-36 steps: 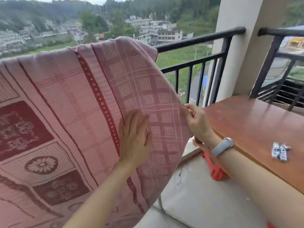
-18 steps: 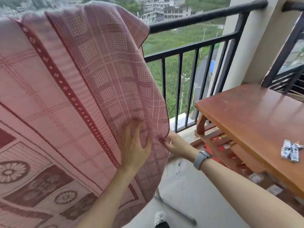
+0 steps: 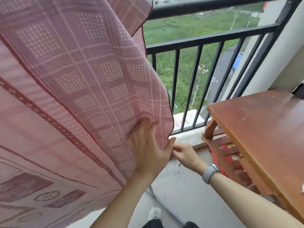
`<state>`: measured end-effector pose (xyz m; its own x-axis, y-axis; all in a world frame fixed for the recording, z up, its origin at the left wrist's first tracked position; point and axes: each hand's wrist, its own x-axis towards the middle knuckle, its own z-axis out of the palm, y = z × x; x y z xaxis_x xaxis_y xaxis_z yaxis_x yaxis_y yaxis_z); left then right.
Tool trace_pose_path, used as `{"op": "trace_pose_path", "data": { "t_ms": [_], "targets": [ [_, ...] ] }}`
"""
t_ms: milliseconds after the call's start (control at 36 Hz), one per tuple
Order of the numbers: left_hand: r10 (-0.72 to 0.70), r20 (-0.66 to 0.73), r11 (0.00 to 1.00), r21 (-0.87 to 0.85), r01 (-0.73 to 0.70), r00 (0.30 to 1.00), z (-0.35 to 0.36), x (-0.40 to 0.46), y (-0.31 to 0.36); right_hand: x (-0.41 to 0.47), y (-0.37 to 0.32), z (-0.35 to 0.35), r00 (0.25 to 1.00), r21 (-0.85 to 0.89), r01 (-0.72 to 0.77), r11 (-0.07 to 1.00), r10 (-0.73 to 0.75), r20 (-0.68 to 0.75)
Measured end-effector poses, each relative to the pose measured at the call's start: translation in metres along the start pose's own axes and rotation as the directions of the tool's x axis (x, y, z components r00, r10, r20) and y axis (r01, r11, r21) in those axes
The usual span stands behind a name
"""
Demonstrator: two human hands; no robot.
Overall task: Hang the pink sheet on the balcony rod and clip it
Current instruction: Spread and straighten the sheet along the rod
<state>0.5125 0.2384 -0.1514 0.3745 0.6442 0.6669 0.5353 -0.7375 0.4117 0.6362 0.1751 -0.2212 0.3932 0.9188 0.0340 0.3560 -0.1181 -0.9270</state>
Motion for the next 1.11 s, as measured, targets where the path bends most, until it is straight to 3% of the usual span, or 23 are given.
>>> {"op": "trace_pose_path", "data": {
  "t_ms": [111,222,306,389,556,694,806,917,972,1028,1111],
  "targets": [
    [-0.167,-0.033,0.983,0.071,0.169,0.985,0.018,0.0,0.018,0.005,0.012,-0.006,0.987,0.011,-0.005,1.0,0.003,0.158],
    [-0.308,-0.173,0.942,0.087,0.325,0.936,0.031,0.007,0.037,0.002,0.021,-0.016,0.936,0.024,-0.006,1.0,-0.003,0.352],
    [-0.399,-0.3,0.915,-0.063,0.399,0.867,0.026,0.008,0.041,0.0,0.025,-0.032,0.897,0.032,0.008,0.999,-0.021,0.441],
    [-0.55,-0.364,0.835,-0.221,0.504,0.752,0.013,-0.003,0.042,0.003,0.033,-0.046,0.85,0.026,0.017,1.0,-0.028,0.526],
    [-0.619,-0.455,0.753,-0.112,0.648,0.641,-0.015,-0.046,0.034,0.04,0.02,-0.049,0.882,-0.01,0.09,0.996,-0.075,0.466],
    [-0.62,-0.455,0.745,-0.086,0.662,0.639,-0.027,-0.052,0.03,0.078,-0.028,-0.024,0.872,0.039,0.17,0.985,-0.169,0.459],
    [-0.633,-0.454,0.73,-0.082,0.678,0.627,-0.033,-0.056,0.029,0.102,-0.054,0.0,0.854,0.076,0.143,0.987,-0.161,0.495],
    [-0.672,-0.589,0.645,-0.168,0.745,0.45,-0.048,-0.06,0.034,0.111,-0.057,0.019,0.862,0.059,0.179,0.982,-0.185,0.472],
    [-0.637,-0.662,0.635,-0.162,0.755,0.394,-0.061,-0.063,0.035,0.114,-0.05,0.018,0.885,0.022,0.219,0.976,-0.208,0.417],
    [-0.609,-0.686,0.643,-0.131,0.755,0.399,-0.071,-0.068,0.034,0.118,-0.042,0.012,0.913,-0.014,0.245,0.97,-0.225,0.341],
    [-0.605,-0.62,0.659,-0.04,0.751,0.498,-0.074,-0.079,0.036,0.123,-0.038,-0.003,0.93,-0.058,0.271,0.961,-0.246,0.273]
  ]
}}
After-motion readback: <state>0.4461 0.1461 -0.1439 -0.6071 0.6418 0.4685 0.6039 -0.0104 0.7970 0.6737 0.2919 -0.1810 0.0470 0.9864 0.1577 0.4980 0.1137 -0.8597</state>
